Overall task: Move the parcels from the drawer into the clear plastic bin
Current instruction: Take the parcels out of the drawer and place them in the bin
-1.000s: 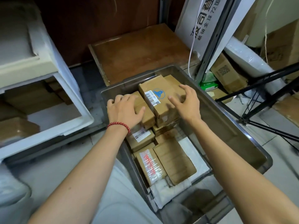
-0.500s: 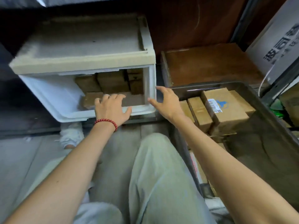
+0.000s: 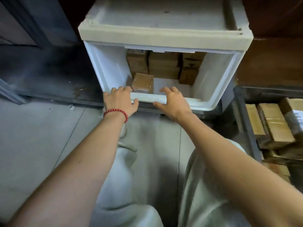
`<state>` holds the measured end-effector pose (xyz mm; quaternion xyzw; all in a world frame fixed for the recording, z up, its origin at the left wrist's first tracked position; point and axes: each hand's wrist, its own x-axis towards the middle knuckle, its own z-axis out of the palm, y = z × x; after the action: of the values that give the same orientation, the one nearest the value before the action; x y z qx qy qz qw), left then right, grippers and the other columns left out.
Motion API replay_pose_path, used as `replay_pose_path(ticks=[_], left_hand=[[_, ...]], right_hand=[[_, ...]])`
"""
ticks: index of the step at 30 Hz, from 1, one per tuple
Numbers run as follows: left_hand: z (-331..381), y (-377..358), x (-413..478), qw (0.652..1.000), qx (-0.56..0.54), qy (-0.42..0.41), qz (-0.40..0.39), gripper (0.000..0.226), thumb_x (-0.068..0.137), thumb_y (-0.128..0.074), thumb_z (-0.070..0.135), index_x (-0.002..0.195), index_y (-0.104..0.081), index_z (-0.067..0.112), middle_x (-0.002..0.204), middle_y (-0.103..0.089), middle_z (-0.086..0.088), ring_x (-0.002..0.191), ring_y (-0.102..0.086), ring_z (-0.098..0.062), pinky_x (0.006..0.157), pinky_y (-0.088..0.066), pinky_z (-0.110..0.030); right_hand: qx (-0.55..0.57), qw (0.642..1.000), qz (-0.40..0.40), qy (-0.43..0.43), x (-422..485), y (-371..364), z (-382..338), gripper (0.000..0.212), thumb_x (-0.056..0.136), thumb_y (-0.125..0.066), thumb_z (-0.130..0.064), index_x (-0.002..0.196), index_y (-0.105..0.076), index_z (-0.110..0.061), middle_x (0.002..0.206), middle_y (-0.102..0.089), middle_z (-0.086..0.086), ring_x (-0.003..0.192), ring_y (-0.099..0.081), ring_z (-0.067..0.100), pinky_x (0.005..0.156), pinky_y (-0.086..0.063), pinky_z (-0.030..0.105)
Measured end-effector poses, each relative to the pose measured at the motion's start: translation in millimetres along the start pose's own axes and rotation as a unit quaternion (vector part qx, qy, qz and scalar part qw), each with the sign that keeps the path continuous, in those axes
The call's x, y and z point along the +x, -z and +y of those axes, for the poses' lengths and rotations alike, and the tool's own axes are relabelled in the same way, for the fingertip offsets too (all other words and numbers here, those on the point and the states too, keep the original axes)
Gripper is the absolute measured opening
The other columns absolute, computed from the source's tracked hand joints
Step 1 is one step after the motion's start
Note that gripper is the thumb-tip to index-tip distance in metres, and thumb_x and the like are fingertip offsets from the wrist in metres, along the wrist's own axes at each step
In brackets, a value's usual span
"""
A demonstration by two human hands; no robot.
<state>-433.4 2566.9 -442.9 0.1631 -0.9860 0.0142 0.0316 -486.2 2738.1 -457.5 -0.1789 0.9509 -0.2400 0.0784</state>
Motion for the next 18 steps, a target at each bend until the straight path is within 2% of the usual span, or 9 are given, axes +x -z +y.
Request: replay_pose_path(ticks=[3, 8, 13, 18], left_hand=[[1.0, -11.9, 29.9, 1.000, -0.006, -0.007, -0.017, 0.042, 0.090, -0.049, 0.044, 0.123, -0.054, 0.019, 0.118, -0.059, -0.007, 0.108, -0.055, -0.029, 0.083, -0.038, -0.038], [4.6, -42.4, 71.7, 0.997, 0.000, -0.022, -0.071, 0.044, 0.092, -0.050, 0.040, 0.129, -0.048, 0.017, 0.125, -0.054, -0.008, 0.112, -0.054, -0.030, 0.084, -0.044, -0.038], [1.2, -62.0, 104.1, 0.996, 0.007, 0.030, -0.087, 0.047, 0.091, -0.050, 0.039, 0.130, -0.045, 0.014, 0.123, -0.054, -0.012, 0.113, -0.053, -0.033, 0.084, -0.044, -0.041], [3.6, -75.7, 129.5, 0.993, 0.026, 0.051, -0.106, 0.049, 0.091, -0.050, 0.044, 0.127, -0.047, 0.011, 0.116, -0.056, -0.014, 0.109, -0.054, -0.033, 0.085, -0.045, -0.041]], right_hand=[[-0.044, 0.999, 0.010, 0.006, 34.3, -7.6, 5.2, 0.059, 0.089, -0.058, -0.052, 0.140, -0.042, -0.024, 0.140, -0.045, 0.005, 0.121, -0.049, 0.025, 0.093, -0.046, 0.039], [-0.170, 0.985, 0.008, -0.006, 80.4, -30.1, 23.2, 0.060, 0.088, -0.051, -0.062, 0.139, -0.041, -0.031, 0.142, -0.047, 0.005, 0.129, -0.044, 0.028, 0.109, -0.026, 0.048], [-0.181, 0.983, -0.005, 0.003, 121.9, -50.0, 28.0, 0.063, 0.087, -0.049, -0.062, 0.140, -0.038, -0.029, 0.141, -0.045, 0.009, 0.129, -0.042, 0.032, 0.108, -0.023, 0.049], [-0.138, 0.989, -0.038, -0.045, 145.2, -66.6, 39.1, 0.071, 0.086, -0.047, -0.067, 0.143, -0.032, -0.028, 0.145, -0.039, 0.008, 0.133, -0.037, 0.033, 0.110, -0.023, 0.049]])
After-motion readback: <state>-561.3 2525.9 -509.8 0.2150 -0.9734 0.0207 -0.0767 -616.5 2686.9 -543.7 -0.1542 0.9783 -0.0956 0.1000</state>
